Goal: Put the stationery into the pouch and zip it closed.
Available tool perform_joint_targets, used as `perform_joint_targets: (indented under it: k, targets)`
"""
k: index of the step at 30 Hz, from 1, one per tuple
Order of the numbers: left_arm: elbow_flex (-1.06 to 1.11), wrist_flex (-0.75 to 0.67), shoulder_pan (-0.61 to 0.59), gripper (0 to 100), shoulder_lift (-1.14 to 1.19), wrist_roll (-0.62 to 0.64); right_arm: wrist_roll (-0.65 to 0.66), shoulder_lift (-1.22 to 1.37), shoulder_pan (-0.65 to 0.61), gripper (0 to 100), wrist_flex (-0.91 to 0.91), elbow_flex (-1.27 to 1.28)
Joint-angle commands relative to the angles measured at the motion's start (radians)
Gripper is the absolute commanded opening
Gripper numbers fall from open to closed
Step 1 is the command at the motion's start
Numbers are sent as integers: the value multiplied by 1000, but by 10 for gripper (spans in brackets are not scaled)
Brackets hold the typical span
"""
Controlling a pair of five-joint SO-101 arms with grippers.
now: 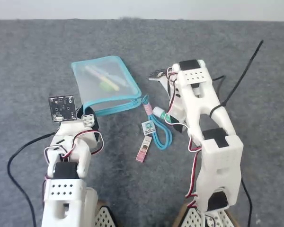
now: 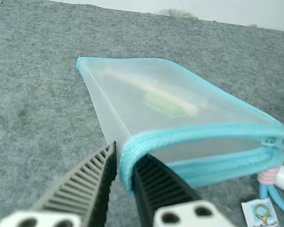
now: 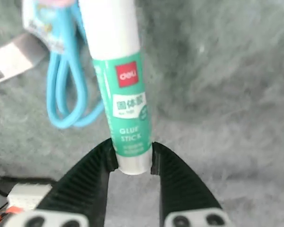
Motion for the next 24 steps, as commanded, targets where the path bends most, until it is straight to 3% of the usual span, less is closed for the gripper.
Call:
perform_joint_targets:
  k: [1,5,9,17,24]
  targets:
    - [-24,-37,9,12,-3,-9,-54,-116,71,7,45,-46]
    - [-24,-38,9,12,-3,-9,-61,-239,122,7,39,12]
    - [-25,-38,12,12,-3,-9,-61,-358,73,7,33,107]
    - [-21,-38,43,12,-3,-11,-71,-697,-102,7,31,290]
    - [-21,-38,41,12,-3,-11,-155,-871,-348,7,22,391]
